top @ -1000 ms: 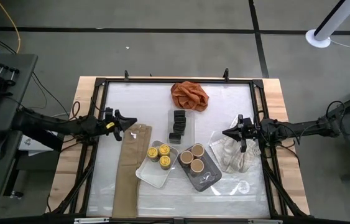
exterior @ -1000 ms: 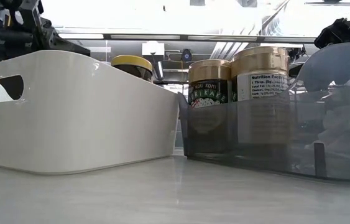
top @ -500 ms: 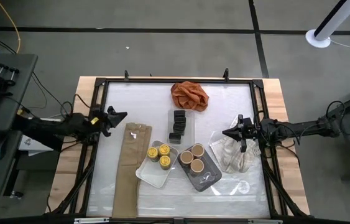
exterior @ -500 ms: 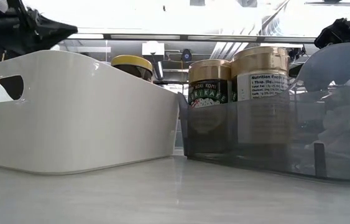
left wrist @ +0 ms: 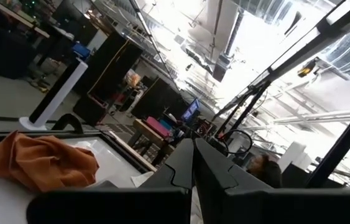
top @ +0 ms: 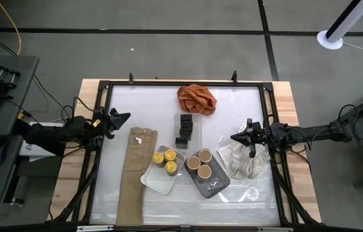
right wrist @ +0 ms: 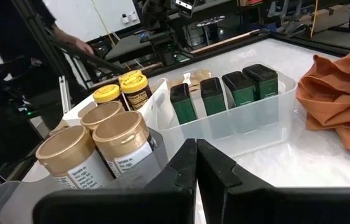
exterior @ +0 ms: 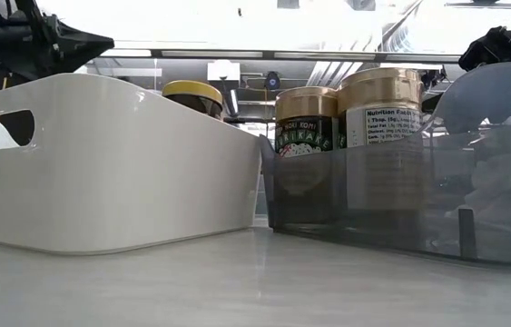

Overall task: Sort spices by type
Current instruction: Return to Home Position

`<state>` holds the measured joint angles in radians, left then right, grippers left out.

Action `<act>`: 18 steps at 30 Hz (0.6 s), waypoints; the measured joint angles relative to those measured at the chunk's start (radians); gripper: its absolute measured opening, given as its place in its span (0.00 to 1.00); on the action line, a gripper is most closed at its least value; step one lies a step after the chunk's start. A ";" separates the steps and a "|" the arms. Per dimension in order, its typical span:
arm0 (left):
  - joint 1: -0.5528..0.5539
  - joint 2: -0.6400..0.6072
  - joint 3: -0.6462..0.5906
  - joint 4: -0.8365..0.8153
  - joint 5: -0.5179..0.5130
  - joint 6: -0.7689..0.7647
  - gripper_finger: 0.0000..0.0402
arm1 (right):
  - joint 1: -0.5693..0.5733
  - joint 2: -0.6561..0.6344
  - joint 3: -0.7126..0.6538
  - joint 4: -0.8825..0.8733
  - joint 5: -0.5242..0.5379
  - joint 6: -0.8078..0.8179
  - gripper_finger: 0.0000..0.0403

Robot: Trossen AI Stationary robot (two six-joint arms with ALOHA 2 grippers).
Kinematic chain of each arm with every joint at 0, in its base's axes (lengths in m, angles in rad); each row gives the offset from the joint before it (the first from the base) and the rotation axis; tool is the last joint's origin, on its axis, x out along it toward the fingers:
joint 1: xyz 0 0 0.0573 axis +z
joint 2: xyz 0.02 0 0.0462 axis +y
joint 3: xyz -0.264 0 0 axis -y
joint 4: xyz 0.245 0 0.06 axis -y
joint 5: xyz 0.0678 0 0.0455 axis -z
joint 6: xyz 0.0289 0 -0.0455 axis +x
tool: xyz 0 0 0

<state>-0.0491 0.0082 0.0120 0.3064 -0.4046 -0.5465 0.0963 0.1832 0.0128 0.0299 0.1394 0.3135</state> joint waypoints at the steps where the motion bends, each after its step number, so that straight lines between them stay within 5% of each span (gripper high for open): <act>1: 0.000 0.000 0.000 -0.001 0.000 0.000 0.00 | 0.000 0.000 0.000 0.000 0.000 0.000 0.00; 14: 0.000 0.001 0.000 -0.005 0.000 0.010 0.00 | 0.000 0.001 0.000 0.000 0.000 0.000 0.00; 18: 0.000 0.002 0.000 -0.059 0.001 0.205 0.00 | 0.000 0.001 0.000 0.000 0.000 0.000 0.00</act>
<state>-0.0490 0.0101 0.0120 0.2475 -0.4039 -0.3413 0.0962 0.1841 0.0128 0.0299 0.1394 0.3134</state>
